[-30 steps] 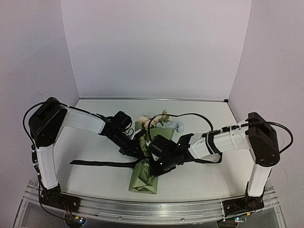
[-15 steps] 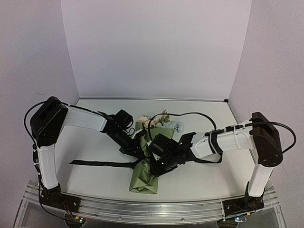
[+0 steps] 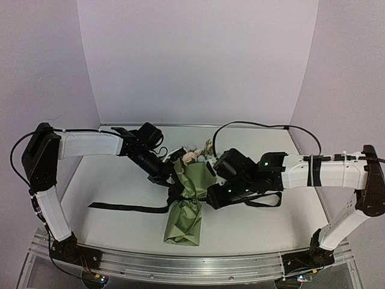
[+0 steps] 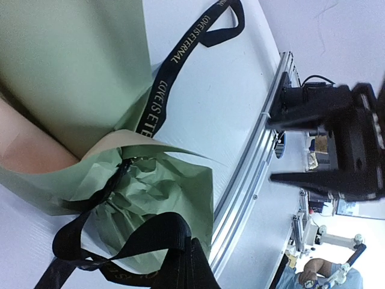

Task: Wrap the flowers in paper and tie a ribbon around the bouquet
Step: Cross the half-tied ribbon over the folded bouquet.

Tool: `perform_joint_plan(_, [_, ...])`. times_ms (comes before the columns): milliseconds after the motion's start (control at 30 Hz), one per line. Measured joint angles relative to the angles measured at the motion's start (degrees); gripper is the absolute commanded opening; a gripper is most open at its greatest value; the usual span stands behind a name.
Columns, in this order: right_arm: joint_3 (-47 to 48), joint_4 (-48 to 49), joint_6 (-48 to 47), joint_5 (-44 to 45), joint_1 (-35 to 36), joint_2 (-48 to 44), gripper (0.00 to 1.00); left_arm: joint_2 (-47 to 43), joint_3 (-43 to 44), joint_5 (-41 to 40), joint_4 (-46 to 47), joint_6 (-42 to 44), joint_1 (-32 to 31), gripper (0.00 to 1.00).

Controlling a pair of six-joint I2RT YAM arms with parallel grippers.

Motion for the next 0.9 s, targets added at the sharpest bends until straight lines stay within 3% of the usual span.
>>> perform_joint_plan(333, [-9.66,-2.24,5.10,0.53,-8.06,-6.37,0.38,4.61,13.38,2.77,-3.85,3.69,-5.73,0.00])
perform_joint_plan(667, [-13.34,-2.44,7.63,1.13,-9.11,-9.12,0.37,15.63,22.04,1.68,-10.96,8.53,-12.50,0.00])
perform_joint_plan(900, [-14.39,-2.80,9.35,2.30,-10.38,-9.12,0.41,18.69,24.37,-0.33,-14.55,11.14,-16.77,0.00])
